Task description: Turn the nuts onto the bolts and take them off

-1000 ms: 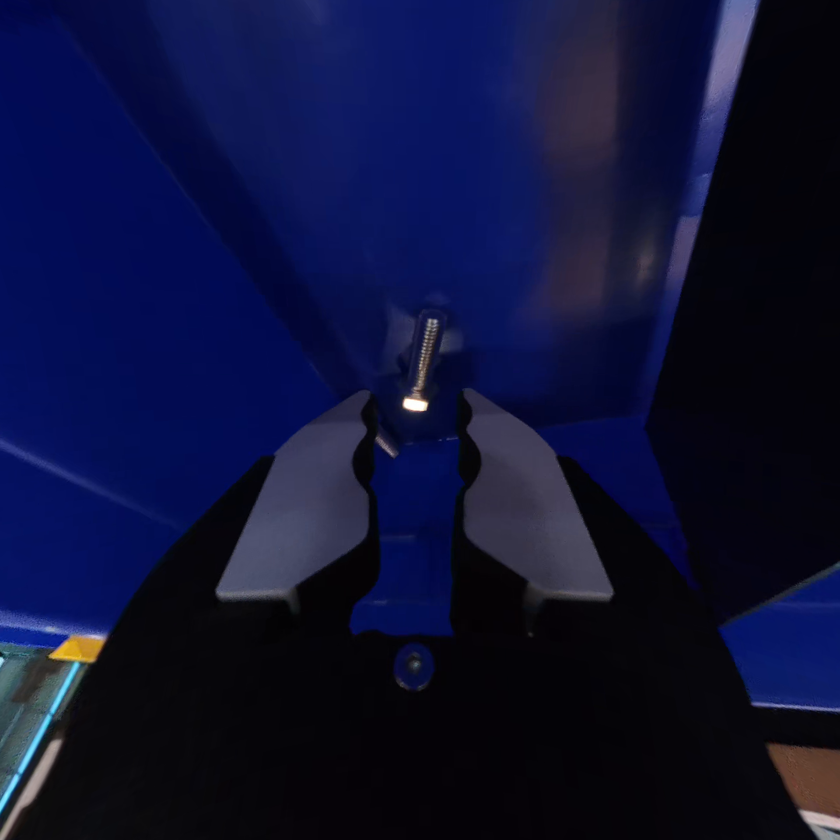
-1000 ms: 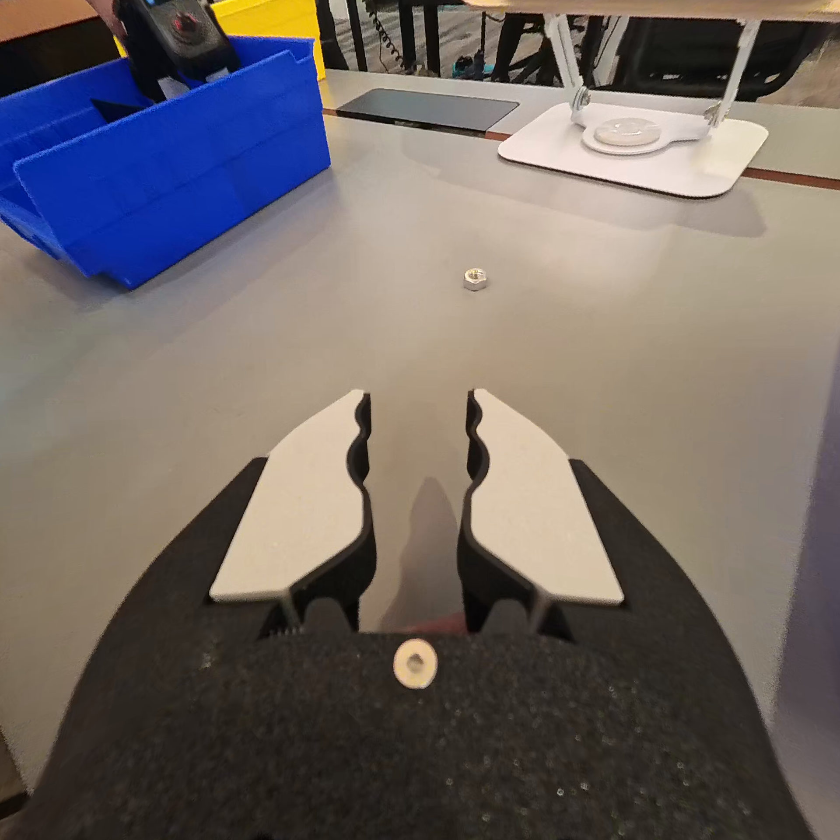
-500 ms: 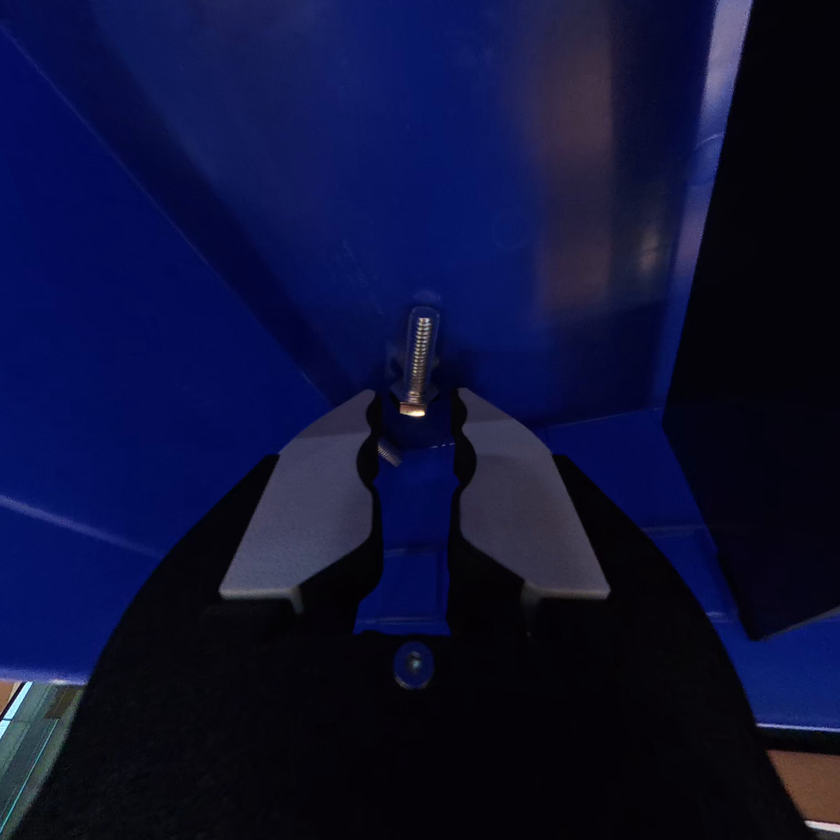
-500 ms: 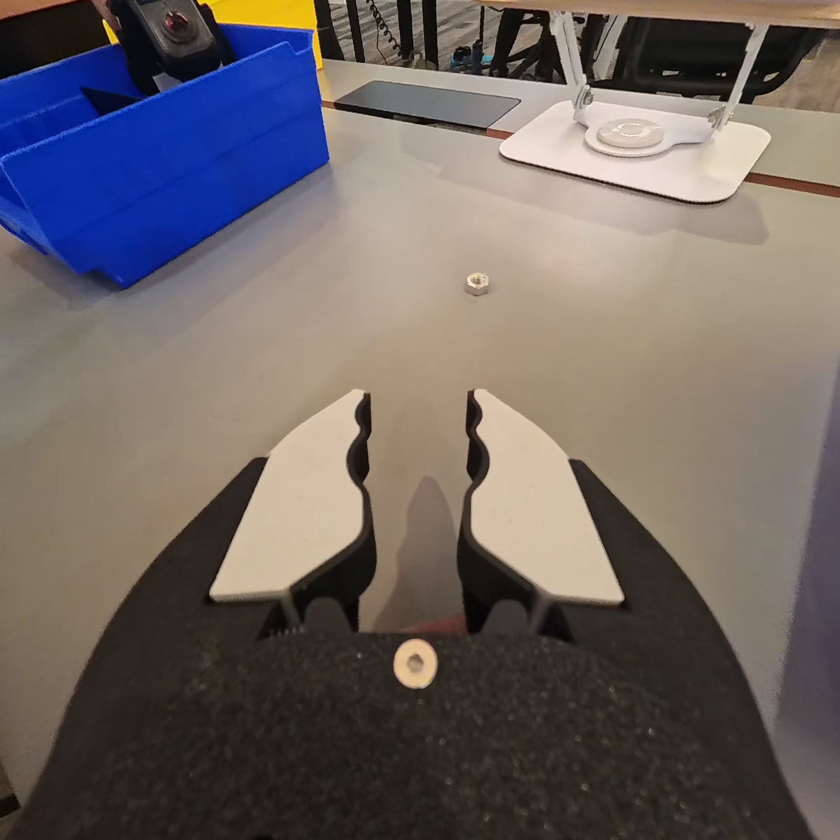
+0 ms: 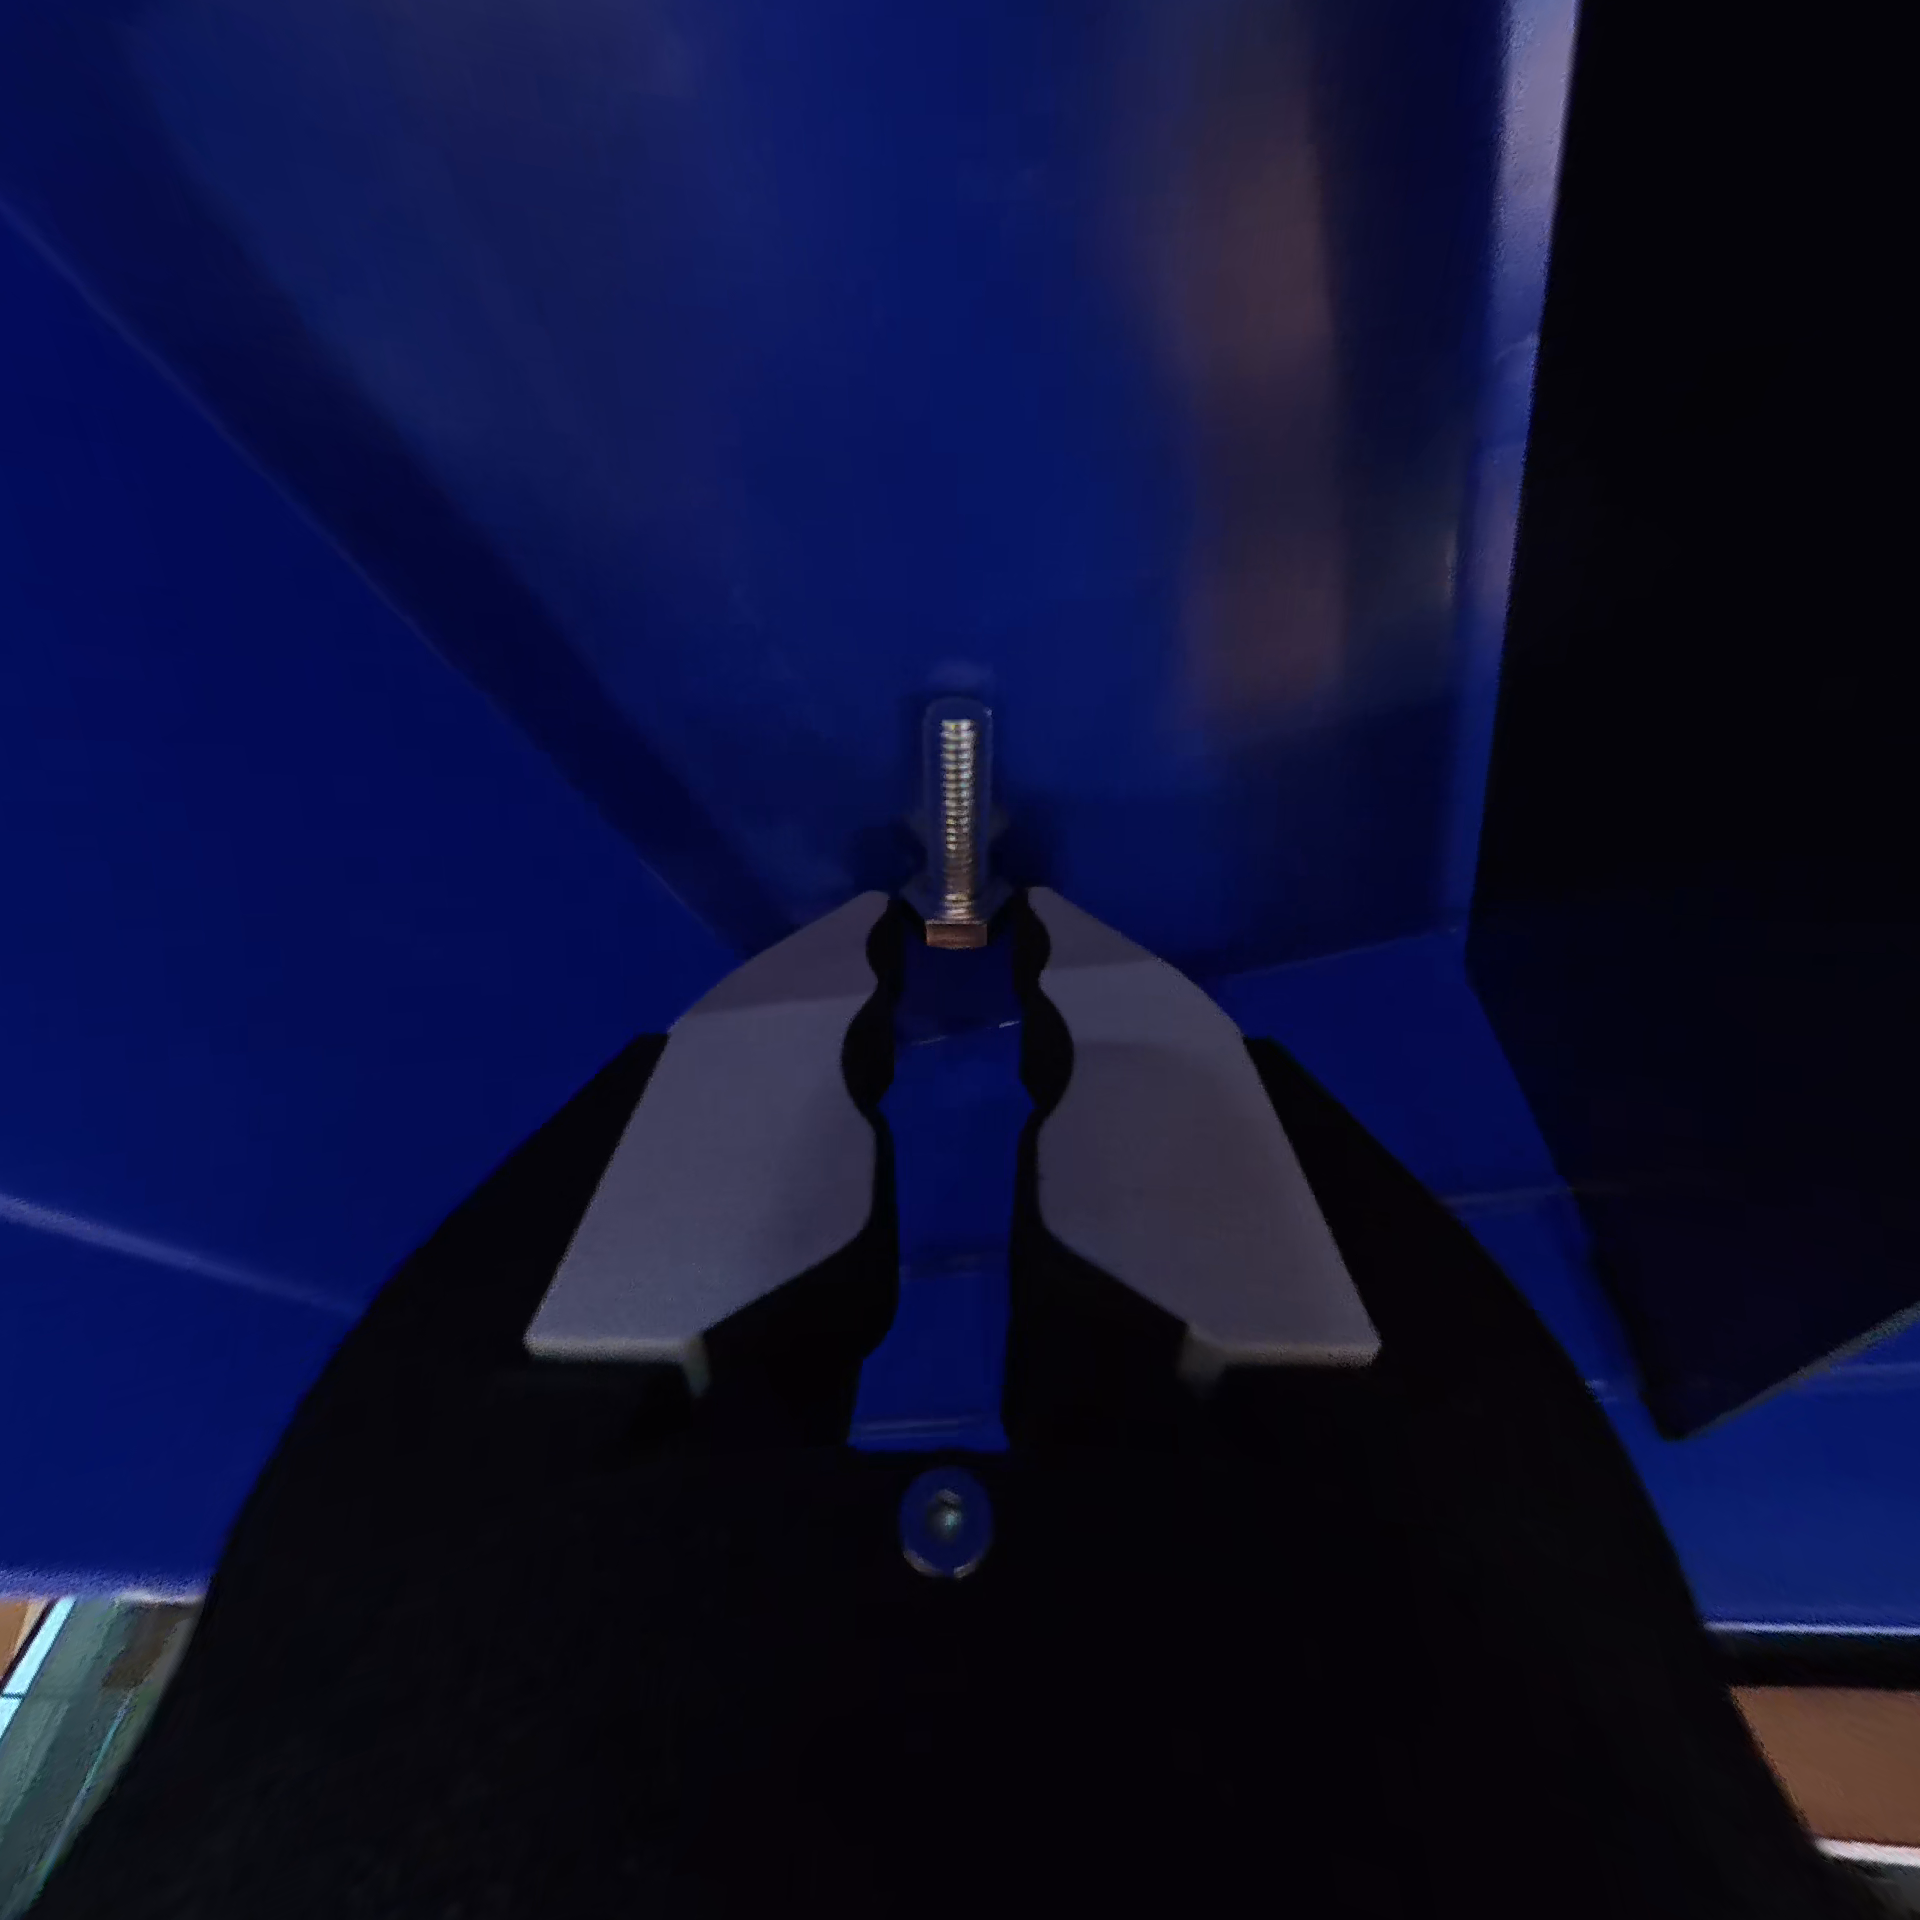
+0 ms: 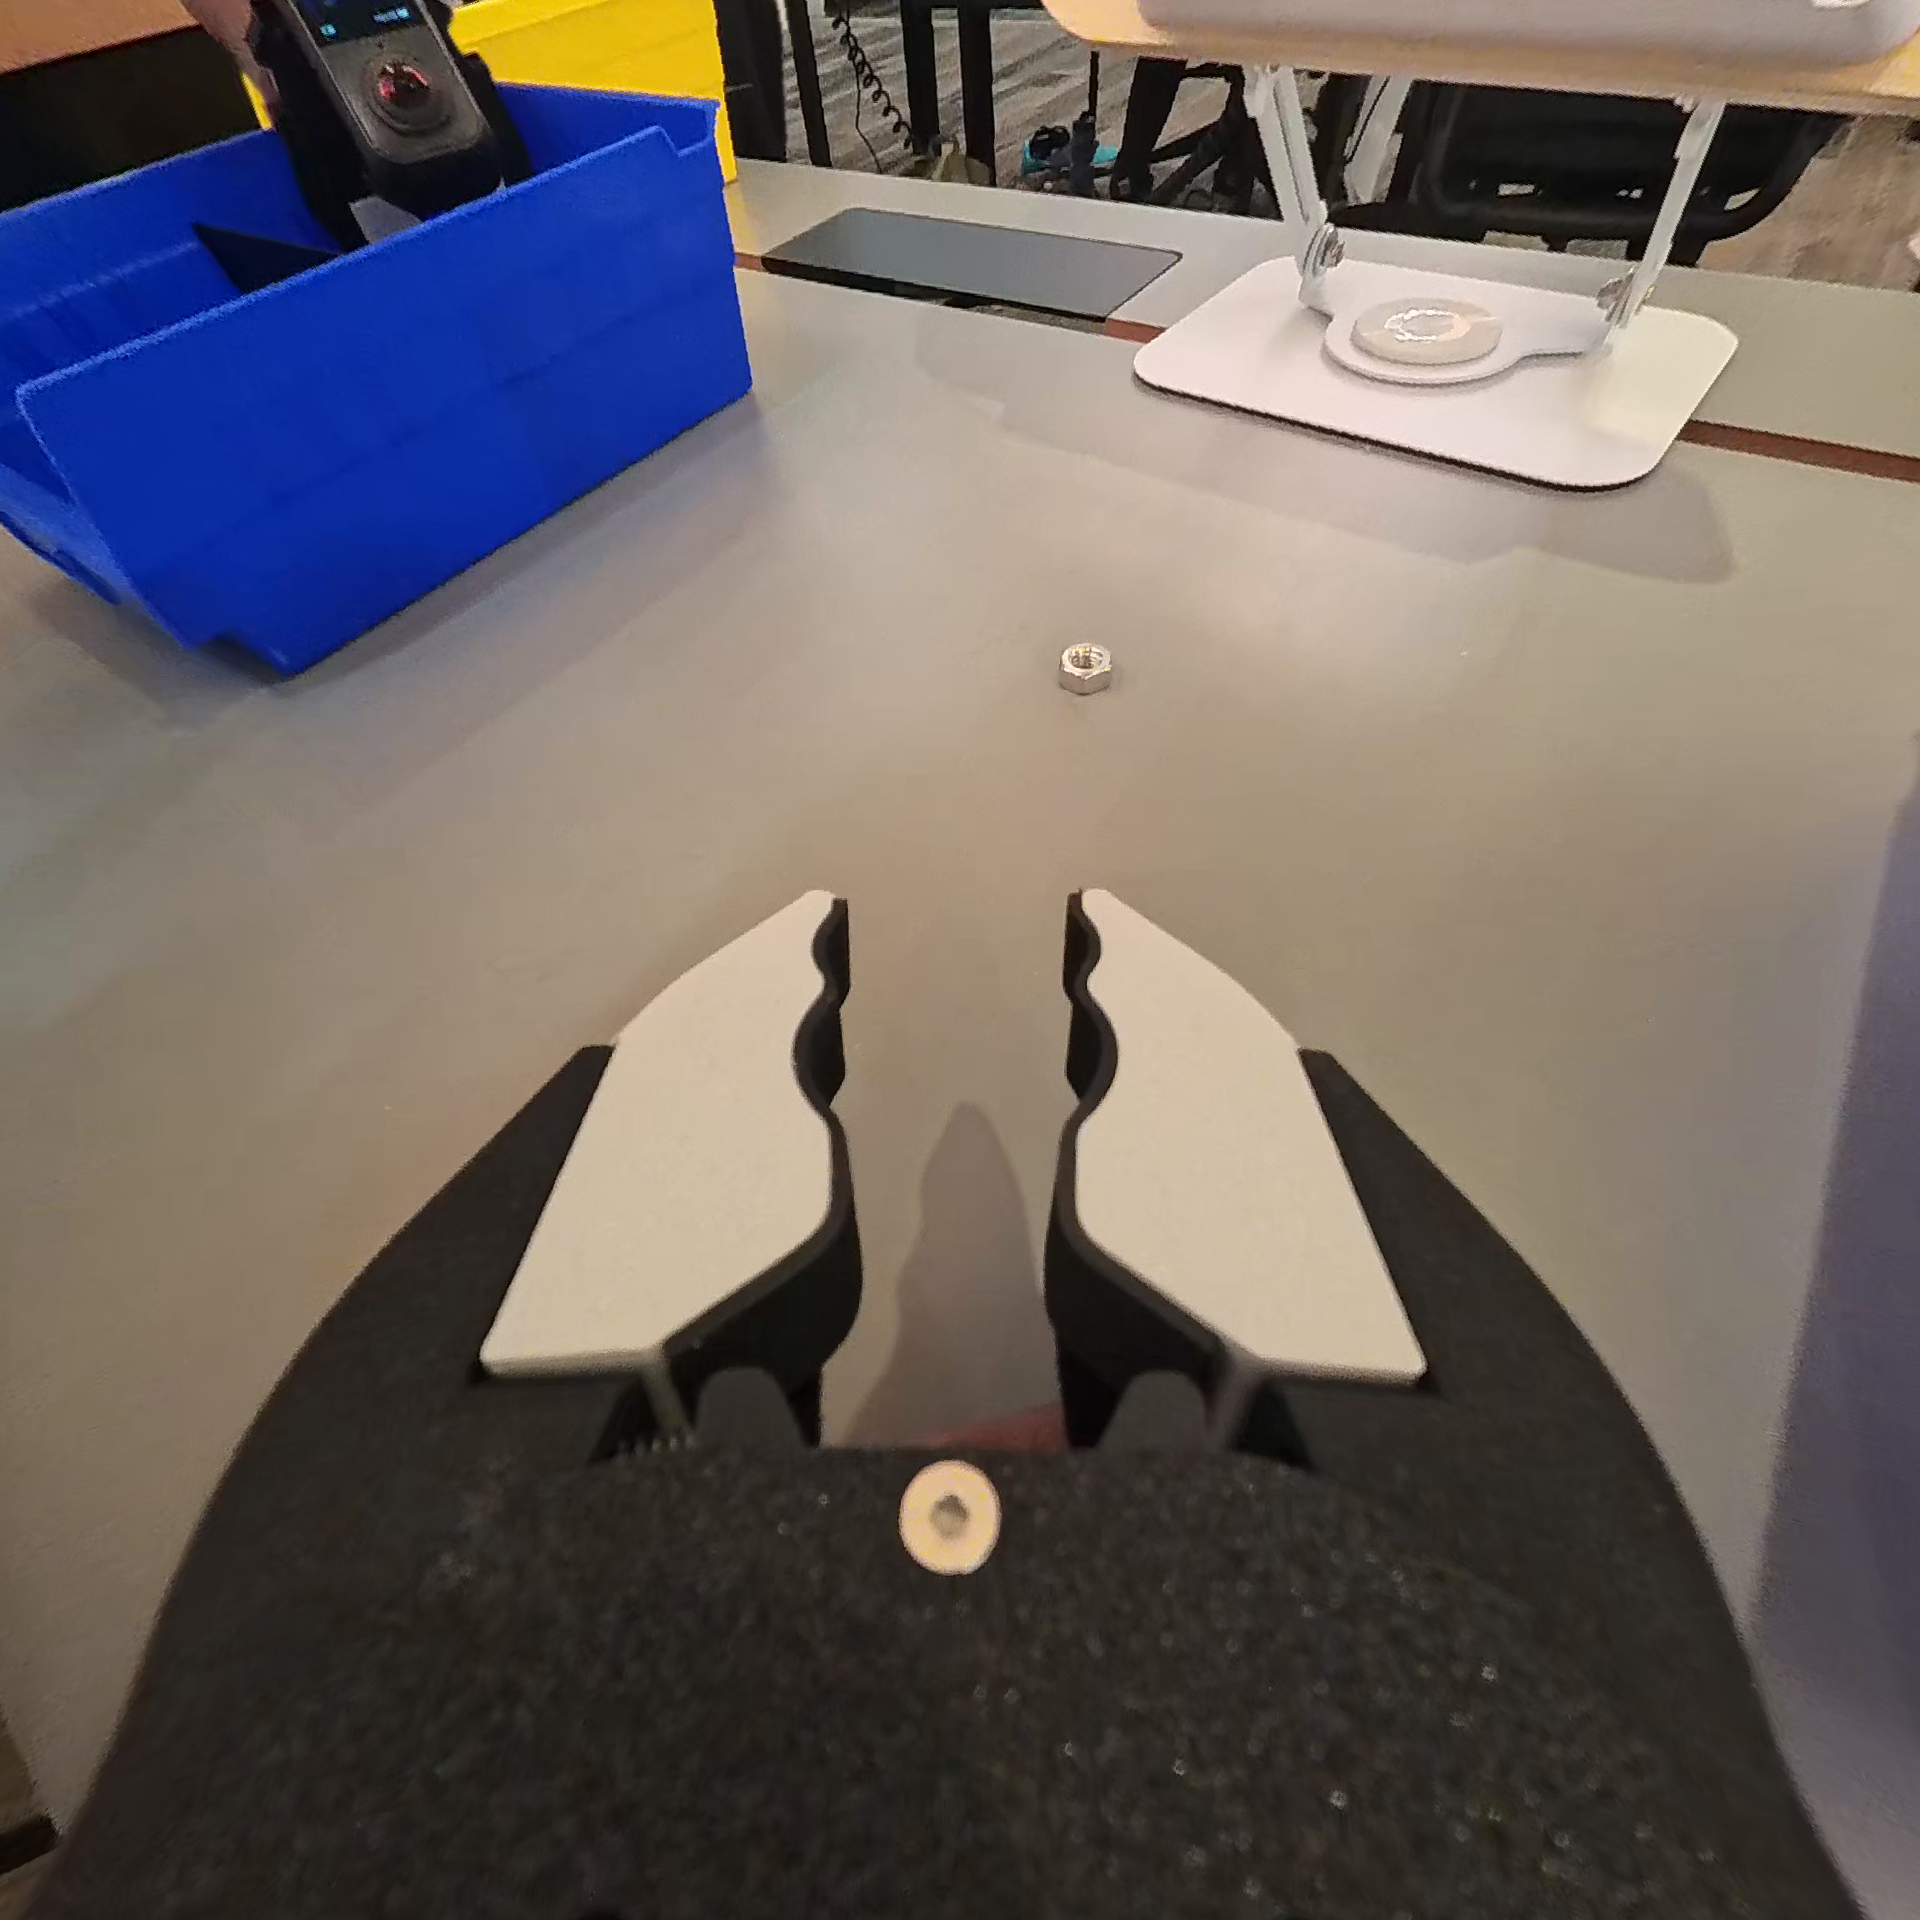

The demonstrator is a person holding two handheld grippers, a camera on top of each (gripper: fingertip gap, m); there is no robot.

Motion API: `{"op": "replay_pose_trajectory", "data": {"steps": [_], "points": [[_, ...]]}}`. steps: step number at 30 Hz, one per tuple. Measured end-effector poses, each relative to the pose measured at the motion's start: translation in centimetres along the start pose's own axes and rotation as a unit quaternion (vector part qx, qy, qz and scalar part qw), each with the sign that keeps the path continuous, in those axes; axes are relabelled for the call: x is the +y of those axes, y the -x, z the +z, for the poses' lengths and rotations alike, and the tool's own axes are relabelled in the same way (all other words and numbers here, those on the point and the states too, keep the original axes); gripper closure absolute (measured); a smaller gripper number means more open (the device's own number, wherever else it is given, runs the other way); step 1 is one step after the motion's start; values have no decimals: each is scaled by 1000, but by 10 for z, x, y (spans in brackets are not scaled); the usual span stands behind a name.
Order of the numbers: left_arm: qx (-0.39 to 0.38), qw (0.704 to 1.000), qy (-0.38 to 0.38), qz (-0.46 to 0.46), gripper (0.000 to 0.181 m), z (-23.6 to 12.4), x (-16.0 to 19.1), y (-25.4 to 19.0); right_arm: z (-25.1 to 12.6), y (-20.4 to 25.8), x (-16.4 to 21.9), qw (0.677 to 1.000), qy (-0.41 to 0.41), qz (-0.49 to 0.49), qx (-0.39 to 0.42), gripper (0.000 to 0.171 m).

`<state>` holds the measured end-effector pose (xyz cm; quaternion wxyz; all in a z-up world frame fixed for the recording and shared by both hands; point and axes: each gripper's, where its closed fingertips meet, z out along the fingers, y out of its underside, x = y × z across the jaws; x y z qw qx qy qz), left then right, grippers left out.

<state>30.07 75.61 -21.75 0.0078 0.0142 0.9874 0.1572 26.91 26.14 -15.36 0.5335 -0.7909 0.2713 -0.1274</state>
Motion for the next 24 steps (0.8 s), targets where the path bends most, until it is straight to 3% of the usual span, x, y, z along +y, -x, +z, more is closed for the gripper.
{"op": "replay_pose_trajectory", "data": {"steps": [6,12,18,24], "points": [[-58,993,-50,-85,162,-31,-8,8,-2,2,-3,1000,-5,0,-11,132],[-141,944,-193,-230,162,-96,-29,5,-5,7,-11,999,-15,-9,-31,132],[-203,858,-356,-310,162,-167,-86,-26,-9,16,-16,998,-18,-21,-65,133],[-225,737,-531,-351,162,-240,-169,-57,-12,30,-23,994,-23,-42,-99,133]]}}
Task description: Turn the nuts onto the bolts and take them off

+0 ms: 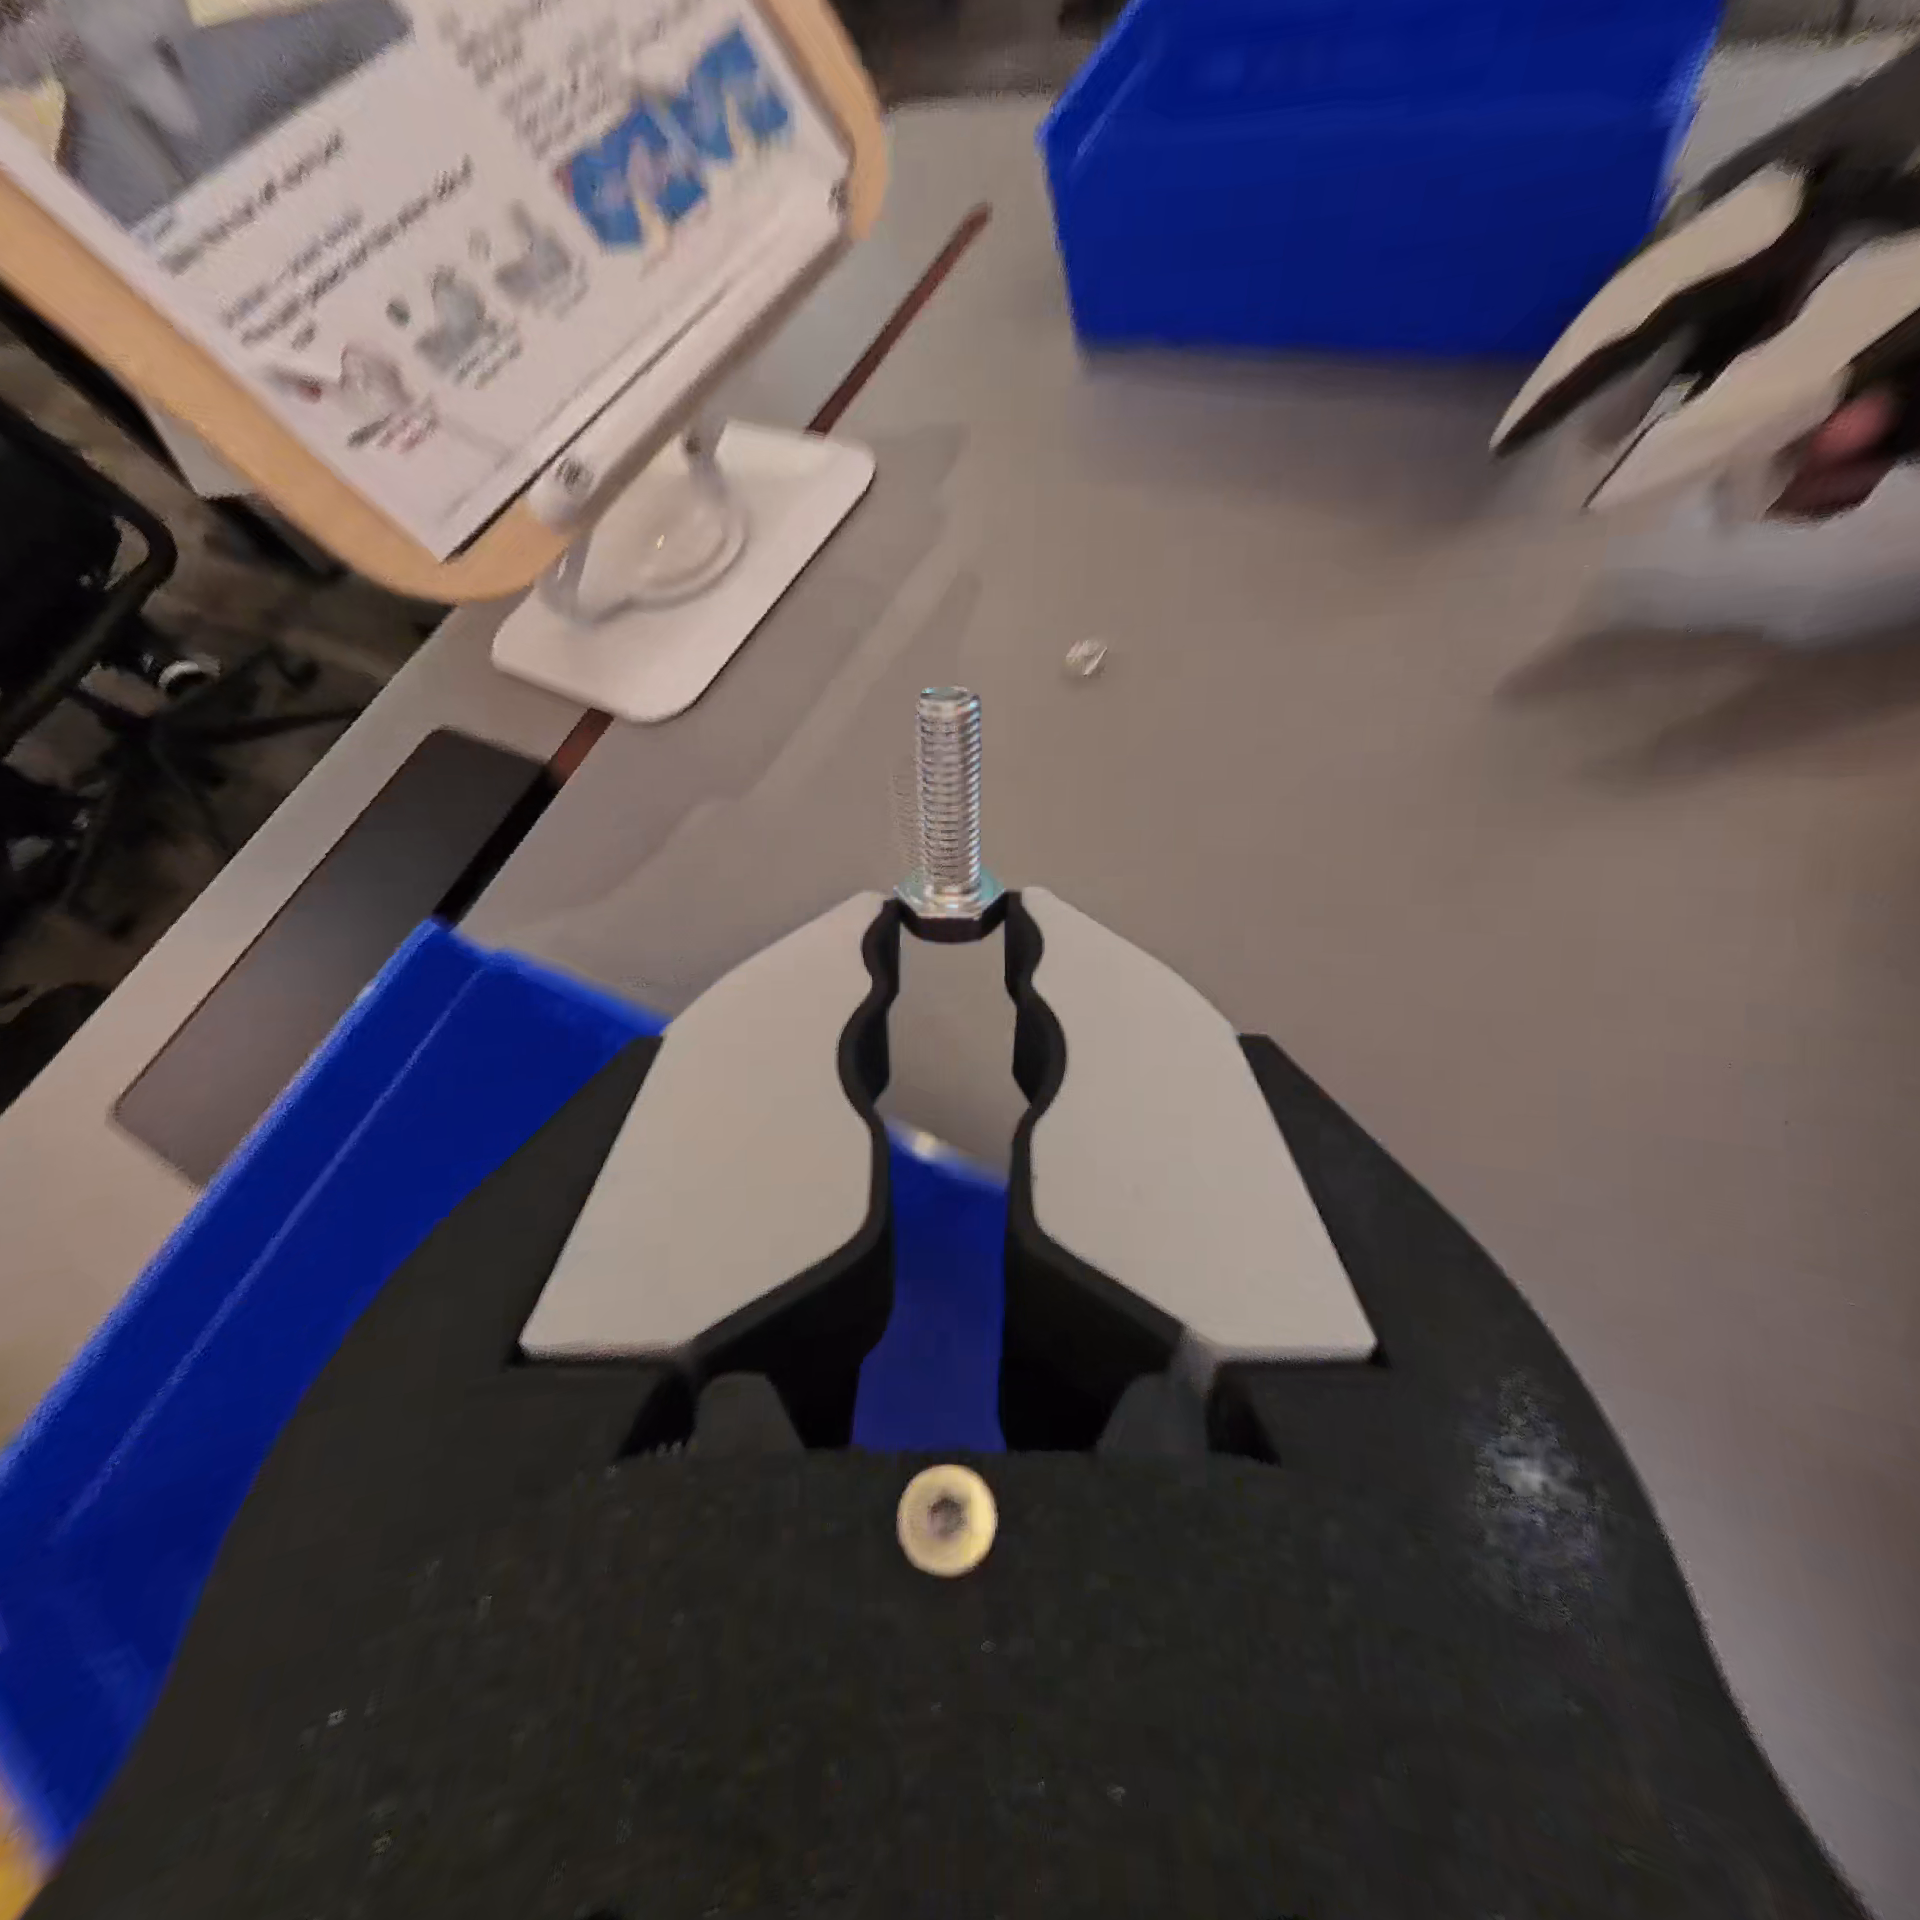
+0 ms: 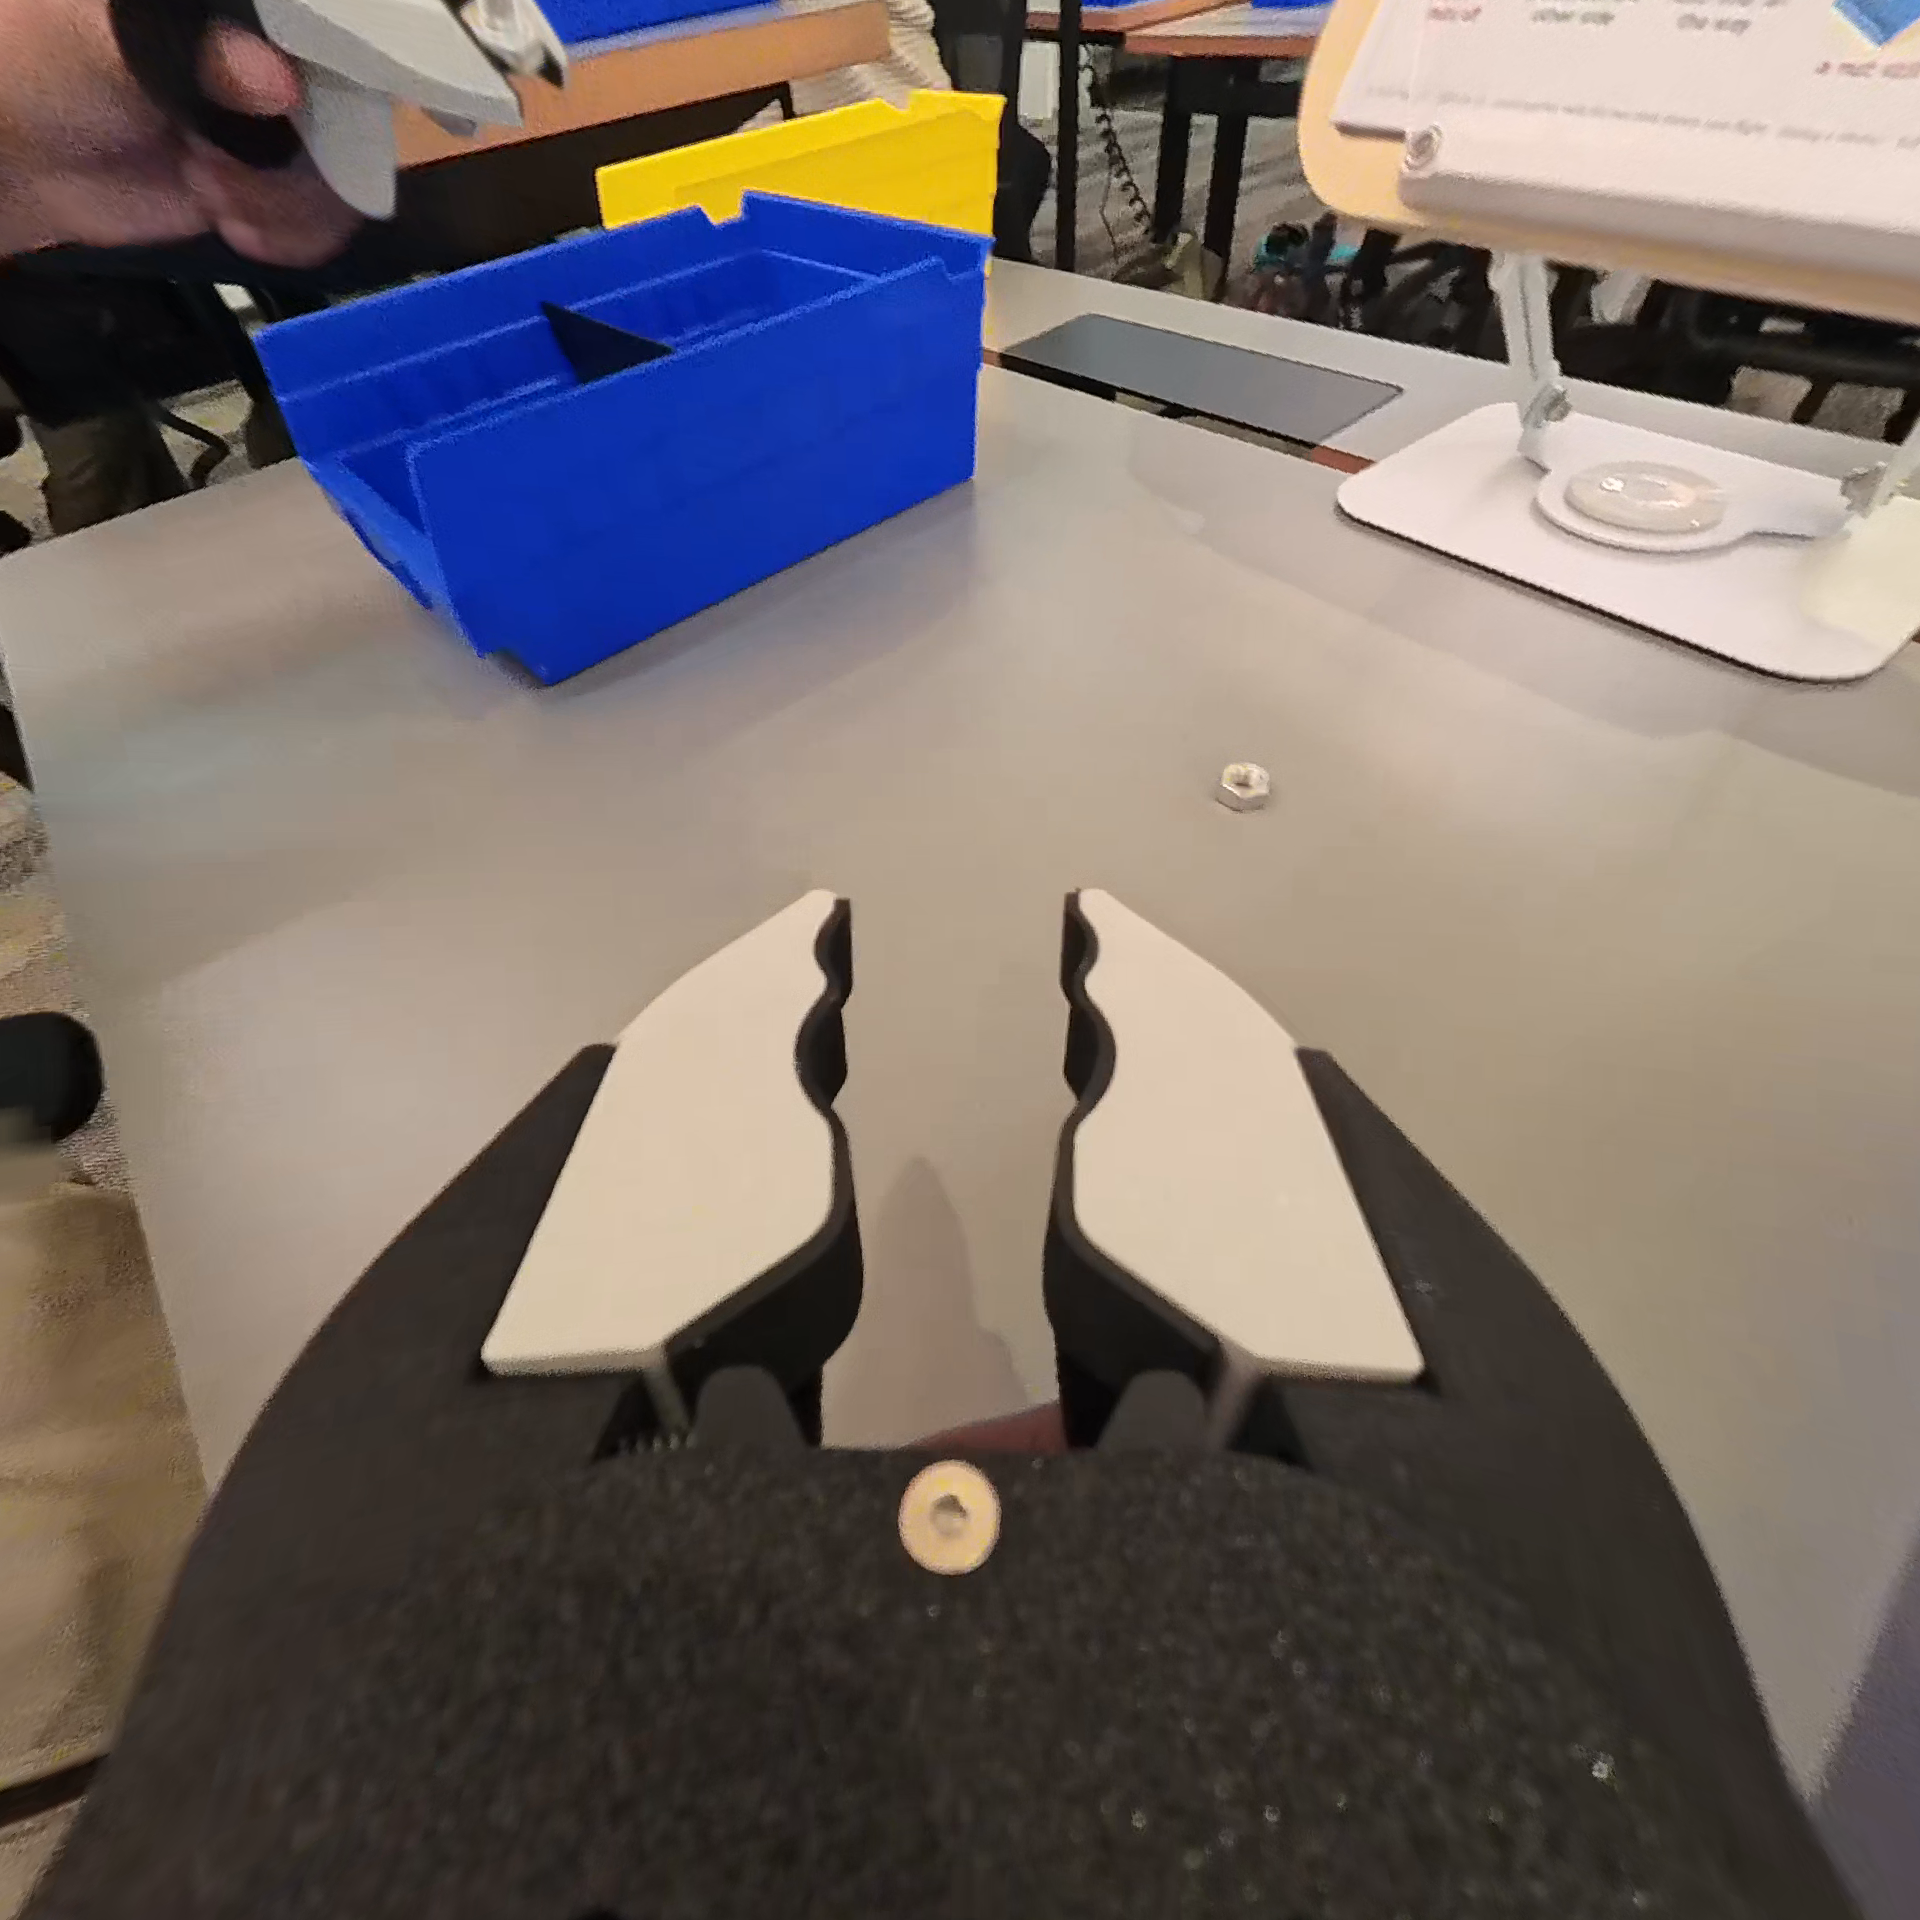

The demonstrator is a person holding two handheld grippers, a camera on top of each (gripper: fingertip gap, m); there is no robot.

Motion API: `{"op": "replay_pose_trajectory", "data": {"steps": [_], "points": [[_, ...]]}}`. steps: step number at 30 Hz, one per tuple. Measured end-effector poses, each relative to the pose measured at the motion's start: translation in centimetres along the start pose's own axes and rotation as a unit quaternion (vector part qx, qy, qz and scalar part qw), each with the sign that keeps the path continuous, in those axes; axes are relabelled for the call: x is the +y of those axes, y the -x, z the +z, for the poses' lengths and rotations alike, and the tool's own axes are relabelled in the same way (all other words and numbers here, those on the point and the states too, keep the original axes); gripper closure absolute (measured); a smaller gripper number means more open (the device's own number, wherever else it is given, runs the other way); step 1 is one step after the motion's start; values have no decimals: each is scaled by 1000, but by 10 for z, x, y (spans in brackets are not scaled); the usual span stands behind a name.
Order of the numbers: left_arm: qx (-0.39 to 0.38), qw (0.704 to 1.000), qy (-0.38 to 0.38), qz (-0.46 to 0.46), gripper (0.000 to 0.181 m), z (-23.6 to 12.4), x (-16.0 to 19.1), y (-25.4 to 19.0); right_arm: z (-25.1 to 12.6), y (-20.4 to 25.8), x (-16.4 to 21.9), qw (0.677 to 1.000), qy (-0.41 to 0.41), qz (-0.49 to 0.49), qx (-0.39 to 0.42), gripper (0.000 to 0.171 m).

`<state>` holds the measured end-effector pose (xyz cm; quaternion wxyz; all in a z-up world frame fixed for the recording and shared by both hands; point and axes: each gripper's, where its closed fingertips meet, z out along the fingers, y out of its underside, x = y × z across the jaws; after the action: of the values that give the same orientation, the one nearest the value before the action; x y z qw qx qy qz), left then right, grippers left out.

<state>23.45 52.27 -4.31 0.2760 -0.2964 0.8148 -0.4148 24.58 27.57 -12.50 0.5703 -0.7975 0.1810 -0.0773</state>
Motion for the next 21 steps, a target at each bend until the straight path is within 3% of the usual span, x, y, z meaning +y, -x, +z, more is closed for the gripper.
{"op": "replay_pose_trajectory", "data": {"steps": [7,10,15,21], "points": [[16,986,-133,-103,162,42,-41,-83,-1,22,-25,998,-32,-8,-45,134],[98,972,-171,-131,162,68,-54,-126,-5,37,-50,994,-64,-20,-85,136],[207,954,-168,-135,162,109,-57,-185,-9,58,-71,979,-83,-41,-182,138],[256,940,-184,-131,162,121,-67,-205,-6,57,-53,978,-57,-37,-197,148]]}}
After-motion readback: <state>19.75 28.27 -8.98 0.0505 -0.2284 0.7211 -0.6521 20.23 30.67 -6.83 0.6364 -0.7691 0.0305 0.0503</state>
